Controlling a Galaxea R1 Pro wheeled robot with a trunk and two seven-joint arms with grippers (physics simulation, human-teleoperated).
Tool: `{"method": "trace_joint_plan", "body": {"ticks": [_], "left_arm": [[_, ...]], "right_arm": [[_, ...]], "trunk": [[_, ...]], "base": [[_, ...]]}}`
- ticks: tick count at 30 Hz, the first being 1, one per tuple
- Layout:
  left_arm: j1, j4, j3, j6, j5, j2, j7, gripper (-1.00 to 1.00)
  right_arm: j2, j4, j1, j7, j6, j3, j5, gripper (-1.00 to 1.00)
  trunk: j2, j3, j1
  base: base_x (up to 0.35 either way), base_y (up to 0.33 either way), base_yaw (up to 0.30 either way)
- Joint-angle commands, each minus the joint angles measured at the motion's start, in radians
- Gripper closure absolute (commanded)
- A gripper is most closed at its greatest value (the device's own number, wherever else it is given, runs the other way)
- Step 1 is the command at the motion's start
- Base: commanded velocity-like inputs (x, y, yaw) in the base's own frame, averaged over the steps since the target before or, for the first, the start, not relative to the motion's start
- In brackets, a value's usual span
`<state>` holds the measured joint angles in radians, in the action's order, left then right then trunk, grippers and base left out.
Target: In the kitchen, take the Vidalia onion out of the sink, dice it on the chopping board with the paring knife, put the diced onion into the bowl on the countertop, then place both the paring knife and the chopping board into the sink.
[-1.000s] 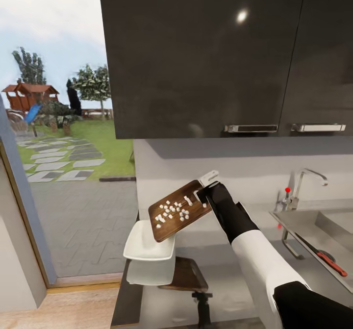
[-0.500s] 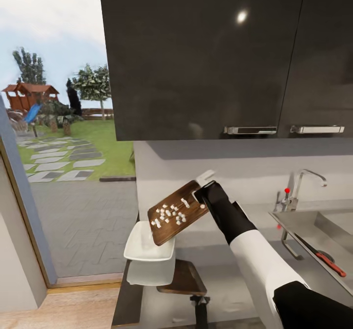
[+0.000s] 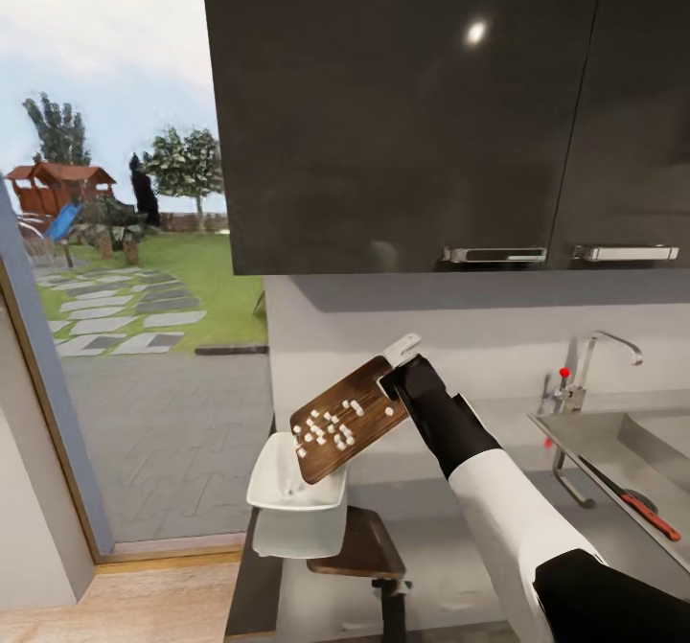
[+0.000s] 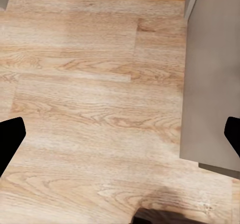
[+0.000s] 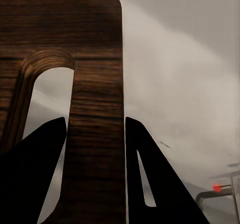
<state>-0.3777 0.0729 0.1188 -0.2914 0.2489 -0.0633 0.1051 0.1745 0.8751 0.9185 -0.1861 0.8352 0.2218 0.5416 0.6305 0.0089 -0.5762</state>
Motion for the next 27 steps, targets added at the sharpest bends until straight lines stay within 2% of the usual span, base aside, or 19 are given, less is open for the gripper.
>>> {"method": "trace_joint_plan", "body": {"ticks": [1,27], "left_arm": [[-0.001,0.004,0.009,-0.006,0.007,0.000,0.001,-1.00],[-0.001,0.004,0.009,-0.005,0.007,0.000,0.001,-1.00]], "right_arm": [[0.000,0.001,0.000,-0.009,0.004,0.001,0.011,1.00],[0.000,0.001,0.000,-0.007,0.004,0.001,0.011,1.00]], "trunk": [[0.001,0.000,0.000],[0.001,0.000,0.000]], "base": [[0.000,0.016,0.000],[0.023,0.032,0.000]]}}
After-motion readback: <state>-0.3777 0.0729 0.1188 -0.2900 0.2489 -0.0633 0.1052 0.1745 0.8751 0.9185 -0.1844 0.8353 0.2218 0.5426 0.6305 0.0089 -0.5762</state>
